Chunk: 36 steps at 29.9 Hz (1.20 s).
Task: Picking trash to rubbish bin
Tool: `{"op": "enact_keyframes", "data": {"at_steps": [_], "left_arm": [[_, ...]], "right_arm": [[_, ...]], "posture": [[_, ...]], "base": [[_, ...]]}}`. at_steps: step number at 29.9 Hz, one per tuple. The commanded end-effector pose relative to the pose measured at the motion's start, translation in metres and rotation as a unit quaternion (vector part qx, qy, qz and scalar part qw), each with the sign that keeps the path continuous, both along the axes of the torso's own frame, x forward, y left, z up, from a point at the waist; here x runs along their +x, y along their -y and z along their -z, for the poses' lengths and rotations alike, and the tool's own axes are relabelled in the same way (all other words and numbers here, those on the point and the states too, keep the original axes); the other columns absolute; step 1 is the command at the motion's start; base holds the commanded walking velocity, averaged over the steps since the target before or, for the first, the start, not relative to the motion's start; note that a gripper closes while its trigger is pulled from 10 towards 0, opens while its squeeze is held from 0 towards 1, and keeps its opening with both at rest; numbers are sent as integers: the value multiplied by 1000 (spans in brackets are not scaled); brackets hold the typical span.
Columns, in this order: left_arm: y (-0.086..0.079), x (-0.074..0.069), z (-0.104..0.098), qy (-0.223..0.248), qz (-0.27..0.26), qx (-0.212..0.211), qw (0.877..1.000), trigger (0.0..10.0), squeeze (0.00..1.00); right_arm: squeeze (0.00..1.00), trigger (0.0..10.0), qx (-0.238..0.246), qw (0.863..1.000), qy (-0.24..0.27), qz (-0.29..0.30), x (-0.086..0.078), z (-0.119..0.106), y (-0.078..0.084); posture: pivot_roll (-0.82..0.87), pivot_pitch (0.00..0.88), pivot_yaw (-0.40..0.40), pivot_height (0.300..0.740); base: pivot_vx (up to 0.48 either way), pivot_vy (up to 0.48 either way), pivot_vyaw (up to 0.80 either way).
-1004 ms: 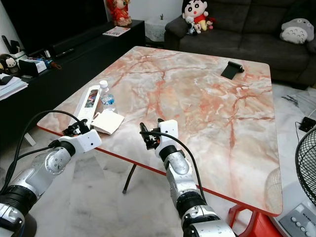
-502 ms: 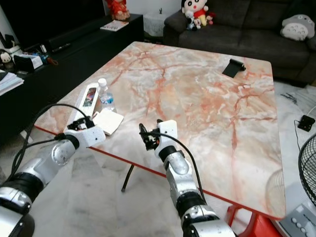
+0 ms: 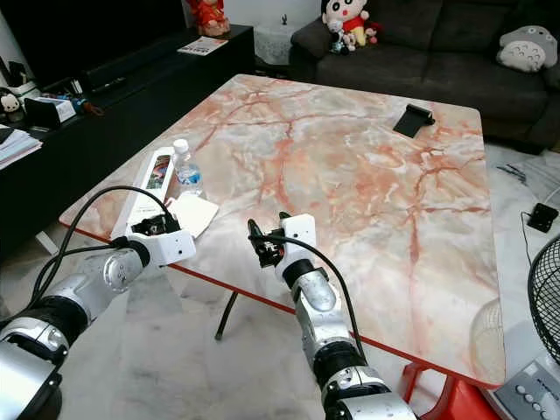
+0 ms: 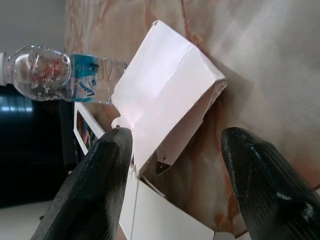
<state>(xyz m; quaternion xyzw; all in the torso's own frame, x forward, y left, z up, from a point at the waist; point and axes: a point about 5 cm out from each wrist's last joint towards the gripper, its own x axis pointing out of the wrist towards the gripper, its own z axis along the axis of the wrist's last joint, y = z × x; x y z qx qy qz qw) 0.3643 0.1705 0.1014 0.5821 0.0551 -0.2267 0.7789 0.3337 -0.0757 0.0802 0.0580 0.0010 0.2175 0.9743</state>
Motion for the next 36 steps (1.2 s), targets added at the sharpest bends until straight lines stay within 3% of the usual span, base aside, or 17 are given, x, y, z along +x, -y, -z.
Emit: {"op": "enact_keyframes", "data": {"at_steps": [1, 15, 36], "left_arm": [[2, 3, -3, -3, 9, 11, 1000, 10000, 0], [6, 7, -2, 0, -3, 25, 1000, 10000, 0], [-3, 12, -3, 16, -60, 50, 997, 10000, 0]], "right_arm": [[0, 10000, 0, 1000, 3, -3, -1, -2, -2], [0, 10000, 1, 1000, 1, 0, -3, 1, -1], [0, 10000, 0, 1000, -3, 0, -7, 4, -1]], "posture": [[-52, 42, 37, 740], [-60, 62, 41, 740], [-69, 87, 36, 740]], "base": [[0, 0, 0], [0, 0, 0], [0, 0, 0]]}}
